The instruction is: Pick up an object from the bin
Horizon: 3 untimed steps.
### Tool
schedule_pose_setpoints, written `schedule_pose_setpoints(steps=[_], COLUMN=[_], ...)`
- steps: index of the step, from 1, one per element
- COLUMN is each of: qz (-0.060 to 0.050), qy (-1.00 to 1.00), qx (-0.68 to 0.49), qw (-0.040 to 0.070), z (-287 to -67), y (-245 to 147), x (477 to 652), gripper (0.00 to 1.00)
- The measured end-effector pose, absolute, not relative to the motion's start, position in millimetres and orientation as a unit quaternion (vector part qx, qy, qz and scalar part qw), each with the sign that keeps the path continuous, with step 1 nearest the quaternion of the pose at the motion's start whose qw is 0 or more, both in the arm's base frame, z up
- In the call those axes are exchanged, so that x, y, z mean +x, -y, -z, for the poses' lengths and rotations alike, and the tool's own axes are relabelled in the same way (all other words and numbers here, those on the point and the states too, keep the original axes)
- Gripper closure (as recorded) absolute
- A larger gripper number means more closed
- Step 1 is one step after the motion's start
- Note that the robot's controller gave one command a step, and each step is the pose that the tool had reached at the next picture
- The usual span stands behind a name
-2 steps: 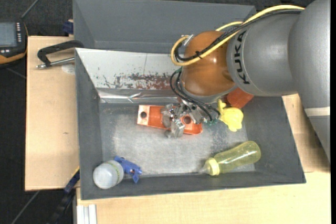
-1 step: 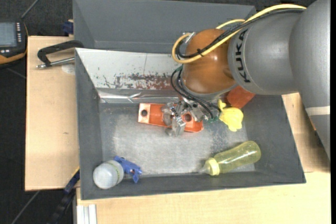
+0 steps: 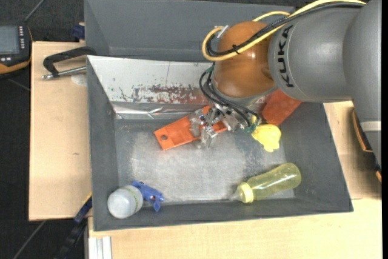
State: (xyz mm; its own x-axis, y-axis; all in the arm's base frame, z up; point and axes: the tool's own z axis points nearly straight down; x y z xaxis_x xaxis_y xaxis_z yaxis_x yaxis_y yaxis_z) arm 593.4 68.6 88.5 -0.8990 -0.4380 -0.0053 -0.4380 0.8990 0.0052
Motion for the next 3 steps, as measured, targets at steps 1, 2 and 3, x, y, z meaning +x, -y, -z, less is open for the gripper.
schedule_pose_setpoints(steps=[1, 2, 3], qz=[-0.004, -0.004, -0.003], qy=[-0.976, -0.974, -0.974], qx=[-0.219, -0.225, -0.227], qw=[0.003, 0.005, 0.007], z=[-98, -126, -137], y=[-65, -63, -58], x=[592.2, 597.4, 598.6], gripper=[1.00, 1.00, 1.00])
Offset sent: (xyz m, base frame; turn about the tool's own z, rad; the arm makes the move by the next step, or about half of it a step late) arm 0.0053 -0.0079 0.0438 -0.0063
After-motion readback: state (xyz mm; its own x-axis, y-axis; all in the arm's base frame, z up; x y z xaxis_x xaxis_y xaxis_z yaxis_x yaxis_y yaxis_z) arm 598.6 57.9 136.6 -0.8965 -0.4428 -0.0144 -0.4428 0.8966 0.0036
